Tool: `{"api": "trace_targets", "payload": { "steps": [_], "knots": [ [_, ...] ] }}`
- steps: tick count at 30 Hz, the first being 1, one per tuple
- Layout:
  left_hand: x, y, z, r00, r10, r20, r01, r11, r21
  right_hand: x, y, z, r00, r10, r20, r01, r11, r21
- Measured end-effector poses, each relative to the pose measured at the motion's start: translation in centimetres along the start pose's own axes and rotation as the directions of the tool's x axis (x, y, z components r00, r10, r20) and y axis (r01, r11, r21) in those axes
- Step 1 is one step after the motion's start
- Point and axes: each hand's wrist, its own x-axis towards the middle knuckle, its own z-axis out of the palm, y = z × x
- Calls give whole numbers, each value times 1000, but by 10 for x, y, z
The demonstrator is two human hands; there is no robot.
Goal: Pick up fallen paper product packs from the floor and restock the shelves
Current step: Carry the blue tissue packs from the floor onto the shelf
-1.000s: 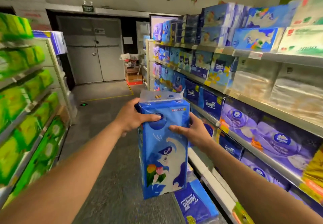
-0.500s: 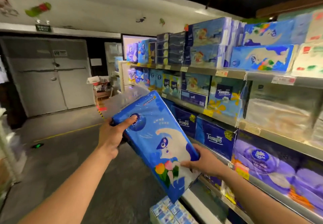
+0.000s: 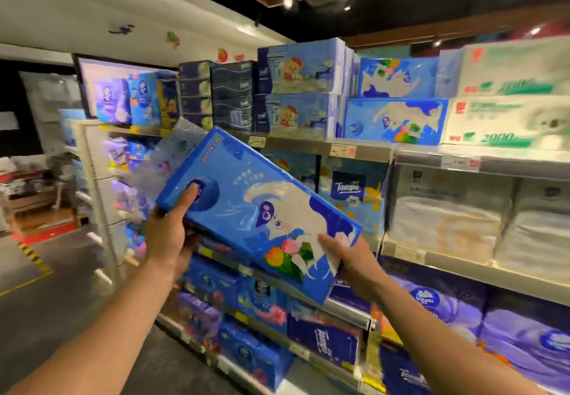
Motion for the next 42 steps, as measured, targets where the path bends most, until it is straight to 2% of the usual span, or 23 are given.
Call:
{"api": "trace_targets", "payload": {
  "steps": [4, 7, 10, 15, 17, 21, 27, 30, 35, 37, 42],
  "knots": [
    [55, -19, 38, 993, -29, 112, 24, 999, 45, 45, -30, -31, 991, -111, -78, 110, 994, -9],
    [97, -23, 65, 967, 86, 241, -140, 967, 214, 75, -63, -60, 960, -227, -163, 209, 970, -125],
    [128, -20, 104, 937, 176, 303, -279, 898, 340, 103, -96, -91, 923, -320, -212, 269, 933, -238],
    [172, -18, 179, 822, 138, 552, -420, 802, 425, 128, -150, -124, 869, -414, -271, 311, 882, -353],
    [187, -25, 208, 781, 153, 606, -484, 762, 431, 133, -167, -136, 822, -462, -333, 311, 854, -417],
    [209, -39, 263, 713, 150, 685, -511, 781, 360, 131, -200, -150, 736, -514, -440, 275, 822, -499],
    [225, -52, 329, 627, 219, 748, -512, 839, 184, 128, -238, -168, 645, -609, -461, 302, 758, -579],
    [232, -54, 356, 616, 255, 745, -522, 841, 144, 133, -255, -180, 613, -628, -480, 304, 748, -590],
    [256, -49, 416, 611, 297, 734, -533, 840, 104, 160, -290, -197, 536, -704, -466, 281, 669, -688],
    [271, -51, 441, 631, 324, 705, -539, 836, 99, 178, -306, -206, 522, -723, -452, 253, 637, -728],
    [288, -57, 496, 709, 308, 635, -562, 790, 245, 234, -339, -250, 467, -789, -399, 213, 538, -816]
  ]
}}
